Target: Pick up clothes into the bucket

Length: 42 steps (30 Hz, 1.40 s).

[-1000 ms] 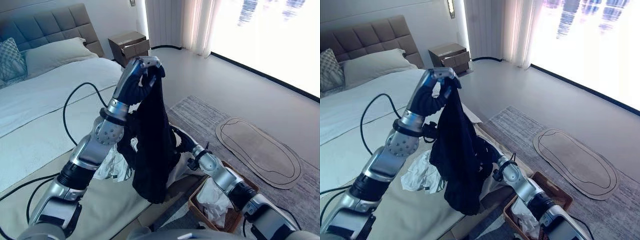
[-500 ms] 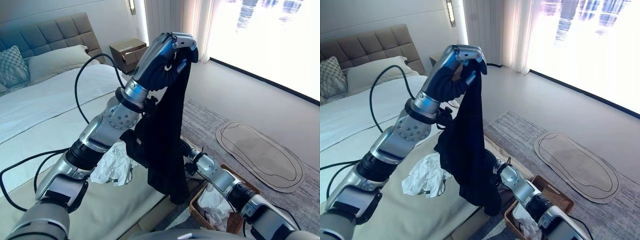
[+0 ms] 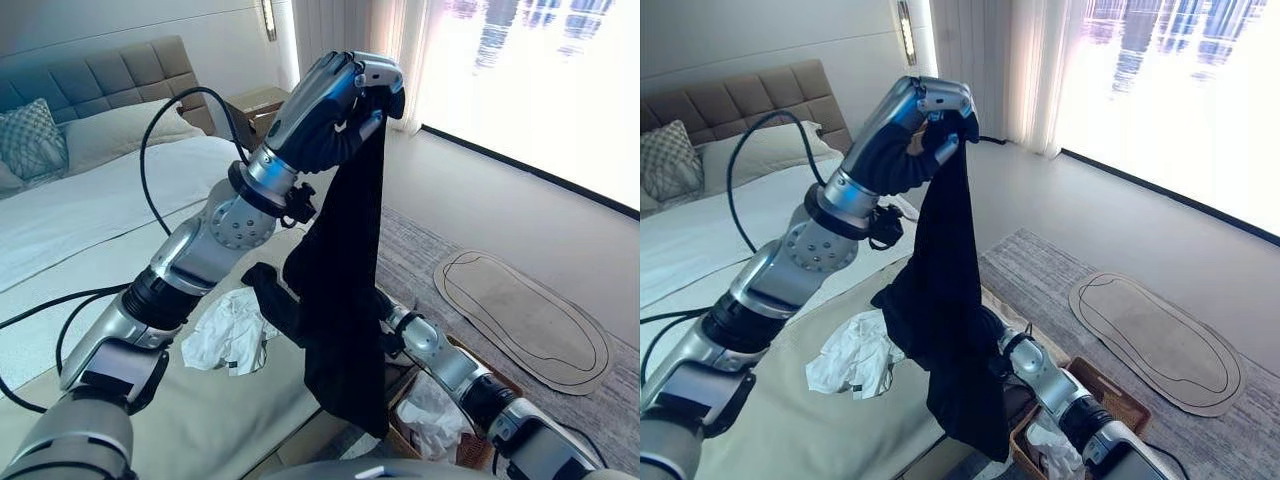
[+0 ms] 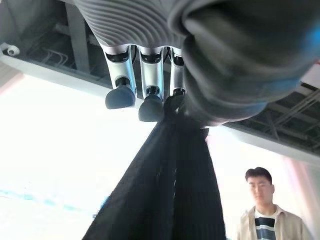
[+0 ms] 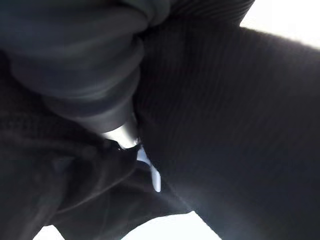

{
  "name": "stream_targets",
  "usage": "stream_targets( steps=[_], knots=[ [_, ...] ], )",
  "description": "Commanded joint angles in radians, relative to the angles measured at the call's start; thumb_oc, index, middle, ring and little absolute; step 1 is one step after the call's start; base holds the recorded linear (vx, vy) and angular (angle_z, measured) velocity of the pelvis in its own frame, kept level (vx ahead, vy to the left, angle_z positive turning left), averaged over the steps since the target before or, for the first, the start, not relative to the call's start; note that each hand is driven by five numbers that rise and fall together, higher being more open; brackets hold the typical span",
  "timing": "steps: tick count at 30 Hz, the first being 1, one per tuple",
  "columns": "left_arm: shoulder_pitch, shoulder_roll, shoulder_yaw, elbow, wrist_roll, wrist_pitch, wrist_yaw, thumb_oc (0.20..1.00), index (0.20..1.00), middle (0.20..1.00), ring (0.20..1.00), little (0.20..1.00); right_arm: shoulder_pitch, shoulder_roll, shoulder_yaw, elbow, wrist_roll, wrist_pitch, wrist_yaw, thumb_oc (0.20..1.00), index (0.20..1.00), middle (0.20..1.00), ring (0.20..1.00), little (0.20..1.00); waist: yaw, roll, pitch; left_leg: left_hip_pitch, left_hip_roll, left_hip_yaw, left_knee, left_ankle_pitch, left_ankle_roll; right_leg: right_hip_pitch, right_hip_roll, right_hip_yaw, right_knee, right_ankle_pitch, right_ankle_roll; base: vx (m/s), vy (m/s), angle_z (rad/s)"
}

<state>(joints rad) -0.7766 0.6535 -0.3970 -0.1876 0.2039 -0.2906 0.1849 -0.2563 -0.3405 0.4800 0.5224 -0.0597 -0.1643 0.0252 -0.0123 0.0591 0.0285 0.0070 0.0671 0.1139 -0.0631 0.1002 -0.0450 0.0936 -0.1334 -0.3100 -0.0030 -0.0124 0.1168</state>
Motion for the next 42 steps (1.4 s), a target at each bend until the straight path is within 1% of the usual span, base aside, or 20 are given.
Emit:
stream_targets(
  steps=[1, 3, 4, 5, 6, 7, 8, 9, 10, 12, 13, 15, 16, 17, 25, 29, 30, 32, 37, 42],
  knots=[
    [0.017, 0.027, 0.171, -0.001, -0.036, -0.019, 0.088, 0.2, 0.2, 0.2, 0.2, 0.2, -0.007, -0.003, -0.072, 0.012, -0.002, -0.004, -0.102, 0.2, 0.2, 0.2, 0.2, 0.2, -0.006, -0.075, -0.003, 0.03, 0.021, 0.018, 0.032, -0.068, -0.026, 0.004, -0.065, 0.038, -0.035, 0.064, 0.067, 0.0, 0.0, 0.0],
    [0.069, 0.032, 0.202, -0.004, -0.036, -0.021, 0.098, 0.2, 0.2, 0.2, 0.2, 0.2, 0.005, -0.012, -0.108, 0.007, 0.01, -0.006, -0.12, 0.2, 0.2, 0.2, 0.2, 0.2, -0.007, -0.075, -0.004, 0.03, 0.021, 0.019, 0.032, -0.069, -0.026, 0.004, -0.065, 0.037, -0.035, 0.064, 0.066, 0.0, 0.0, 0.0],
    [0.173, 0.024, 0.262, 0.012, -0.051, -0.029, 0.118, 0.2, 0.2, 0.2, 0.2, 0.2, 0.023, -0.022, -0.186, 0.003, 0.05, -0.013, -0.156, 0.2, 0.2, 0.2, 0.2, 0.2, -0.008, -0.081, 0.0, 0.032, 0.023, 0.02, 0.031, -0.069, -0.026, 0.005, -0.063, 0.038, -0.034, 0.061, 0.063, 0.0, 0.0, 0.0],
    [0.181, 0.022, 0.267, 0.007, -0.051, -0.028, 0.116, 0.2, 0.2, 0.2, 0.2, 0.2, 0.026, -0.025, -0.183, 0.001, 0.051, -0.013, -0.156, 0.2, 0.2, 0.2, 0.2, 0.2, -0.009, -0.079, -0.002, 0.033, 0.023, 0.02, 0.031, -0.07, -0.026, 0.005, -0.063, 0.038, -0.034, 0.06, 0.063, 0.0, 0.0, 0.0],
    [0.277, 0.001, 0.312, 0.03, -0.067, -0.028, 0.131, 0.2, 0.2, 0.2, 0.2, 0.2, 0.036, -0.028, -0.255, -0.008, 0.094, -0.027, -0.193, 0.2, 0.2, 0.2, 0.2, 0.2, -0.009, -0.084, 0.001, 0.034, 0.024, 0.021, 0.03, -0.07, -0.027, 0.004, -0.062, 0.039, -0.034, 0.06, 0.062, 0.0, 0.0, 0.0],
    [0.282, -0.001, 0.315, 0.027, -0.067, -0.028, 0.13, 0.2, 0.2, 0.2, 0.2, 0.2, 0.039, -0.03, -0.254, -0.01, 0.095, -0.026, -0.192, 0.2, 0.2, 0.2, 0.2, 0.2, -0.01, -0.082, -0.001, 0.035, 0.024, 0.021, 0.03, -0.07, -0.027, 0.005, -0.062, 0.039, -0.034, 0.06, 0.062, 0.0, 0.012, -0.04],
    [0.373, -0.028, 0.354, 0.074, -0.069, -0.022, 0.145, 0.2, 0.2, 0.2, 0.2, 0.2, 0.056, -0.042, -0.332, -0.053, 0.138, -0.045, -0.236, 0.2, 0.2, 0.2, 0.2, 0.2, -0.015, -0.086, 0.003, 0.035, 0.025, 0.023, 0.03, -0.07, -0.027, 0.002, -0.062, 0.043, -0.034, 0.06, 0.06, 0.0, 0.008, -0.05],
    [0.376, -0.03, 0.354, 0.073, -0.069, -0.023, 0.145, 0.2, 0.2, 0.2, 0.2, 0.2, 0.059, -0.044, -0.332, -0.056, 0.138, -0.044, -0.236, 0.2, 0.2, 0.2, 0.2, 0.2, -0.014, -0.085, 0.002, 0.036, 0.025, 0.023, 0.03, -0.071, -0.027, 0.003, -0.062, 0.044, -0.034, 0.06, 0.06, 0.0, 0.0, 0.0],
    [0.444, -0.051, 0.379, 0.122, -0.056, -0.01, 0.155, 0.2, 0.2, 0.2, 0.2, 0.2, 0.066, -0.044, -0.396, -0.08, 0.174, -0.064, -0.272, 0.2, 0.2, 0.2, 0.2, 0.2, -0.016, -0.088, 0.005, 0.035, 0.026, 0.025, 0.03, -0.072, -0.026, -0.001, -0.061, 0.047, -0.035, 0.061, 0.058, 0.0, 0.0, 0.0],
    [0.469, -0.062, 0.383, 0.14, -0.052, -0.008, 0.158, 0.2, 0.2, 0.2, 0.2, 0.2, 0.068, -0.045, -0.417, -0.092, 0.188, -0.072, -0.286, 0.2, 0.2, 0.2, 0.2, 0.2, -0.016, -0.088, 0.005, 0.034, 0.026, 0.026, 0.03, -0.073, -0.025, -0.002, -0.061, 0.048, -0.035, 0.061, 0.058, 0.0, 0.0, 0.0],
    [0.515, -0.085, 0.39, 0.186, -0.039, 0.005, 0.158, 0.2, 0.2, 0.2, 0.2, 0.2, 0.071, -0.042, -0.462, -0.124, 0.223, -0.087, -0.308, 0.2, 0.2, 0.2, 0.2, 0.2, -0.017, -0.089, 0.008, 0.032, 0.026, 0.029, 0.031, -0.073, -0.024, -0.006, -0.06, 0.053, -0.034, 0.061, 0.057, 0.0, 0.0, 0.0],
    [0.538, -0.097, 0.388, 0.212, -0.036, 0.01, 0.152, 0.2, 0.2, 0.2, 0.2, 0.2, 0.079, -0.044, -0.482, -0.142, 0.243, -0.095, -0.315, 0.2, 0.2, 0.2, 0.2, 0.2, -0.015, -0.089, 0.01, 0.03, 0.025, 0.031, 0.032, -0.074, -0.023, -0.009, -0.059, 0.055, -0.033, 0.063, 0.057, -0.01, 0.004, -0.05],
    [0.573, -0.114, 0.385, 0.255, -0.033, 0.018, 0.138, 0.818, 0.818, 0.818, 0.818, 0.818, 0.085, -0.044, -0.523, -0.185, 0.269, -0.108, -0.327, 0.2, 0.2, 0.2, 0.2, 0.2, -0.017, -0.091, 0.013, 0.028, 0.025, 0.034, 0.032, -0.075, -0.021, -0.014, -0.059, 0.06, -0.032, 0.063, 0.057, 0.0, 0.002, -0.07],
    [0.572, -0.114, 0.385, 0.255, -0.033, 0.017, 0.138, 1.0, 1.0, 1.0, 1.0, 1.0, 0.086, -0.045, -0.524, -0.186, 0.269, -0.107, -0.327, 0.2, 0.2, 0.2, 0.2, 0.2, -0.016, -0.091, 0.012, 0.028, 0.025, 0.034, 0.033, -0.075, -0.021, -0.014, -0.059, 0.061, -0.032, 0.063, 0.057, 0.0, 0.001, -0.07],
    [0.702, -0.199, 0.361, 0.341, -0.105, 0.013, 0.071, 1.0, 1.0, 1.0, 1.0, 1.0, 0.076, -0.098, -0.659, -0.323, 0.267, -0.135, -0.377, 0.2, 0.2, 0.2, 0.2, 0.2, -0.018, -0.099, 0.018, 0.022, 0.022, 0.041, 0.038, -0.081, -0.014, -0.027, -0.057, 0.074, -0.028, 0.065, 0.058, 0.01, -0.006, -0.06],
    [0.798, -0.281, 0.394, 0.363, -0.32, -0.018, 0.02, 1.0, 1.0, 1.0, 1.0, 1.0, 0.076, -0.146, -0.729, -0.402, 0.258, -0.153, -0.404, 0.2, 0.2, 0.2, 0.2, 0.2, -0.016, -0.108, 0.024, 0.015, 0.023, 0.042, 0.044, -0.084, -0.011, -0.034, -0.057, 0.081, -0.024, 0.062, 0.055, 0.01, -0.006, -0.04],
    [0.798, -0.281, 0.394, 0.363, -0.32, -0.018, 0.02, 1.0, 1.0, 1.0, 1.0, 1.0, 0.077, -0.146, -0.729, -0.402, 0.258, -0.153, -0.404, 0.2, 0.2, 0.2, 0.2, 0.2, -0.016, -0.108, 0.023, 0.015, 0.023, 0.042, 0.044, -0.084, -0.012, -0.034, -0.056, 0.081, -0.023, 0.062, 0.055, 0.0, 0.0, 0.0],
    [0.842, -0.322, 0.434, 0.359, -0.426, -0.033, 0.007, 1.0, 1.0, 1.0, 1.0, 1.0, 0.112, -0.146, -0.77, -0.461, 0.285, -0.168, -0.392, 0.2, 0.2, 0.2, 0.2, 0.2, -0.015, -0.115, 0.028, 0.01, 0.024, 0.041, 0.05, -0.084, -0.012, -0.038, -0.055, 0.082, -0.02, 0.061, 0.053, 0.01, -0.016, -0.03],
    [0.878, -0.341, 0.485, 0.343, -0.435, -0.046, 0.013, 1.0, 1.0, 1.0, 1.0, 1.0, 0.176, -0.125, -0.824, -0.515, 0.275, -0.181, -0.388, 0.2, 0.2, 0.2, 0.2, 0.2, -0.017, -0.12, 0.034, 0.002, 0.026, 0.037, 0.055, -0.084, -0.012, -0.042, -0.052, 0.08, -0.015, 0.055, 0.052, 0.0, 0.0, 0.0],
    [0.918, -0.329, 0.53, 0.339, -0.394, -0.059, 0.046, 1.0, 1.0, 1.0, 1.0, 1.0, 0.23, -0.075, -0.91, -0.539, 0.29, -0.217, -0.447, 0.2, 0.2, 0.2, 0.2, 0.2, -0.022, -0.115, 0.042, -0.006, 0.029, 0.029, 0.059, -0.087, -0.013, -0.048, -0.049, 0.077, -0.009, 0.047, 0.052, 0.0, 0.0, 0.0]
  ],
)
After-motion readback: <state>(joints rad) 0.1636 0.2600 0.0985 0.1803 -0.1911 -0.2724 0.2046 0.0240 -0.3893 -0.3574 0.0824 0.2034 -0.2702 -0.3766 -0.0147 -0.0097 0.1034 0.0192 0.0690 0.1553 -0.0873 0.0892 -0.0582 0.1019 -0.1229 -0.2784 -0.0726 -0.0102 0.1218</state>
